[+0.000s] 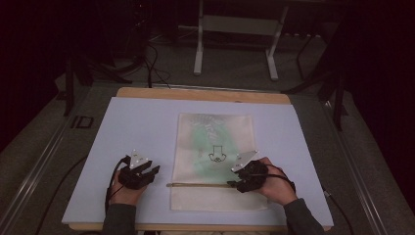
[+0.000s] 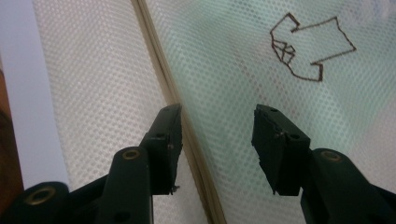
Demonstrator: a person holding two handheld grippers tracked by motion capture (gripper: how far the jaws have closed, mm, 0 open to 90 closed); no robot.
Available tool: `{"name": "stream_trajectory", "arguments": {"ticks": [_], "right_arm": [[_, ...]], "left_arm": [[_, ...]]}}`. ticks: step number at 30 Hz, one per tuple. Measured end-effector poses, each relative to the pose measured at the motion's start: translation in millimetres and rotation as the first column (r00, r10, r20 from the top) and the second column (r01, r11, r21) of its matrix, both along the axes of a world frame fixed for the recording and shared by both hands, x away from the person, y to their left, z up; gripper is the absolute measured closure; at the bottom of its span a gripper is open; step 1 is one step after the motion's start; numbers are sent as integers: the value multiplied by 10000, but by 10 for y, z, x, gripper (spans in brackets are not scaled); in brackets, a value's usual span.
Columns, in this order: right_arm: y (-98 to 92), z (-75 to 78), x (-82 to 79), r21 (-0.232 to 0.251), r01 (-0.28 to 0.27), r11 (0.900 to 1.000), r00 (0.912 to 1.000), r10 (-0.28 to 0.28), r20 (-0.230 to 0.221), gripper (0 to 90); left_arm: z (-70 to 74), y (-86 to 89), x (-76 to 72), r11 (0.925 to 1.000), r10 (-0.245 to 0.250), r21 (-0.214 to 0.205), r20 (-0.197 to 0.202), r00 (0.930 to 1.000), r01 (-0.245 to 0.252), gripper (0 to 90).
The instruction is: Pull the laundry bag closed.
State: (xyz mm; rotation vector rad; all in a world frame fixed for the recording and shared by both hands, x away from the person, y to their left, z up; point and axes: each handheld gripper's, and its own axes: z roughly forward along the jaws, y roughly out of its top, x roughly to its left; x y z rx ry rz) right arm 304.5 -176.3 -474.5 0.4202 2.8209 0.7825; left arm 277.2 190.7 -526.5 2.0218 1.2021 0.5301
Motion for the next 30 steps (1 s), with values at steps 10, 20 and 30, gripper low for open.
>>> {"name": "stream_trajectory", "arguments": {"ticks": [10,20,30], "right_arm": [[120,7,-1,56,-269,9996,9996,269,-12,524],[217,-20,-6,16,-522,9986,9986,522,-36,526],[337,-32,-11,33,-802,9968,9968,802,59,545]], "left_arm": [[-2,-11,1,10000,-30,60,5,10000,30,605],[1,-13,0,10000,-70,58,33,10000,69,605],[8,-9,-6,10000,-62,29,71,10000,61,605]]}}
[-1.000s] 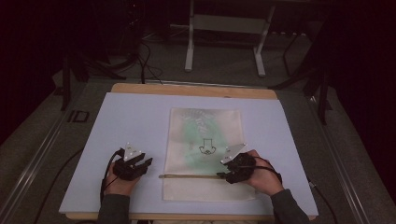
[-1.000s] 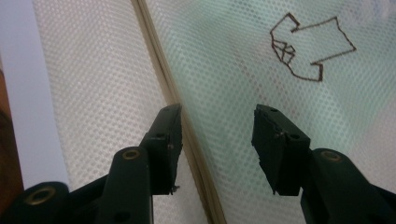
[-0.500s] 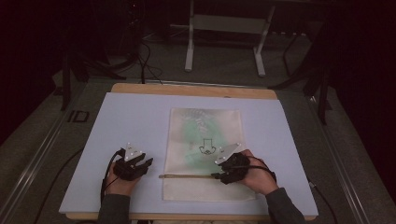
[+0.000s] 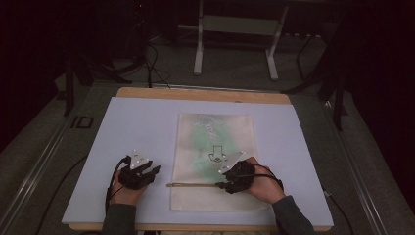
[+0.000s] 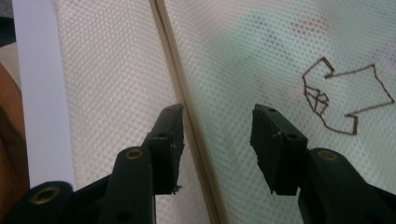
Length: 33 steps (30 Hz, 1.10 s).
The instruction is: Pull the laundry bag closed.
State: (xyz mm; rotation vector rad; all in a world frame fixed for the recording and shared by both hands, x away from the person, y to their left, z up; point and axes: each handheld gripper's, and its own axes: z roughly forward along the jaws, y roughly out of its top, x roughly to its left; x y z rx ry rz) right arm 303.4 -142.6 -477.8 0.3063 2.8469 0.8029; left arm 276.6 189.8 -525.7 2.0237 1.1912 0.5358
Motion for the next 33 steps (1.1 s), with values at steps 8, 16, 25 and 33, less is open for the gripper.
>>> {"name": "stream_trajectory", "arguments": {"ticks": [8,16,25,33], "right_arm": [[101,-7,10,-11,-168,9999,9999,168,37,562],[189,-6,17,-24,-305,9995,9995,305,54,561],[277,-26,28,18,-454,9990,9990,454,16,561],[323,-45,31,35,-563,9984,9984,563,3,560]], "left_arm": [[4,3,-2,10000,-34,-14,38,10000,34,605],[6,2,-3,10000,-40,-21,46,10000,40,605],[7,4,-3,10000,-30,-47,58,10000,30,604],[7,2,-3,10000,-49,-33,64,10000,49,603]]}}
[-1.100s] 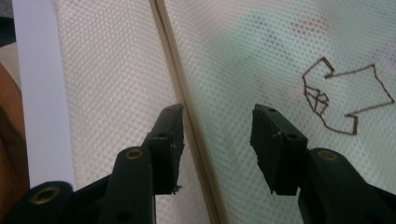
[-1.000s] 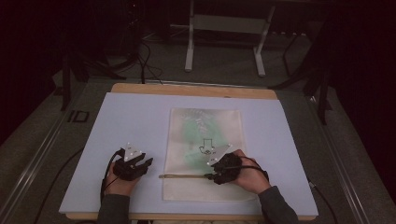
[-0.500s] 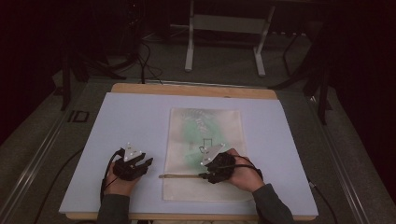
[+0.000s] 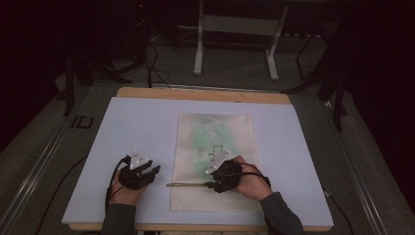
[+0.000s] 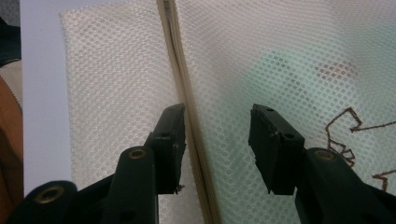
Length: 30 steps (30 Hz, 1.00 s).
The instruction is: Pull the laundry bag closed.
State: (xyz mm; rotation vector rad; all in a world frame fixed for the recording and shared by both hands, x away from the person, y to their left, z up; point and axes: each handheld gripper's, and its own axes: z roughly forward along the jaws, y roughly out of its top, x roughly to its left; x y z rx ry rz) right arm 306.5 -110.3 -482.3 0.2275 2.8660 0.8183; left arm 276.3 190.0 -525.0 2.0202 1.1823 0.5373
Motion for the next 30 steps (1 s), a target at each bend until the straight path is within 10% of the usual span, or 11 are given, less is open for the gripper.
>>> {"name": "stream_trajectory", "arguments": {"ticks": [30], "right_arm": [[243,-43,-25,38,-493,9988,9987,493,-98,564]], "left_arm": [[3,-1,-3,10000,-40,1,53,10000,40,602]]}}
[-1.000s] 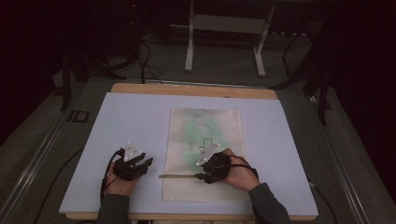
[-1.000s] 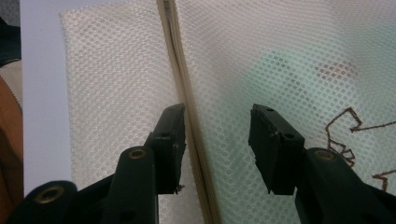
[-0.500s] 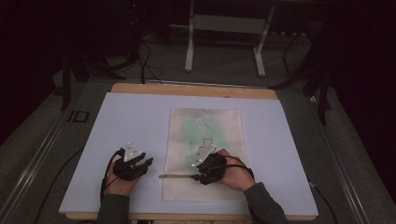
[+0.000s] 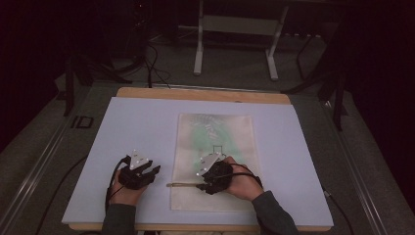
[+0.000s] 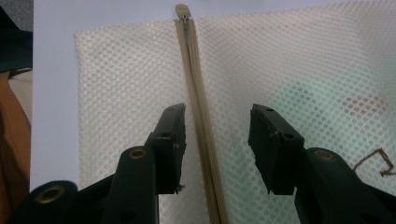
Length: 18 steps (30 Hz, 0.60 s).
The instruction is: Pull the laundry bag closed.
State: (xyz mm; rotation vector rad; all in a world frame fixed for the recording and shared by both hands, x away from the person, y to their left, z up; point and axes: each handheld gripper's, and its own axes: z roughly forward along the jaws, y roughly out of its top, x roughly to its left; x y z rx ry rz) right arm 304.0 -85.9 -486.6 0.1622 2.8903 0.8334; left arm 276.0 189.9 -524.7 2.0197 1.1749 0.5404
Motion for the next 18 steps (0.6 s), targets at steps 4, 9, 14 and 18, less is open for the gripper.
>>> {"name": "stream_trajectory", "arguments": {"ticks": [4,9,14,18], "right_arm": [[35,-2,-5,56,-66,10000,10000,66,-1,566],[72,-16,-15,86,-119,9999,9999,119,0,561],[142,-16,-21,153,-251,9996,9997,251,7,563],[180,-17,-25,156,-319,9994,9995,319,-18,564]], "left_arm": [[1,1,-1,10000,-1,-6,8,10000,1,603],[0,-4,-2,10000,-10,10,11,10000,10,602],[-1,-3,-1,10000,-9,30,2,10000,9,600],[0,-6,-2,10000,-24,30,9,10000,24,599]]}}
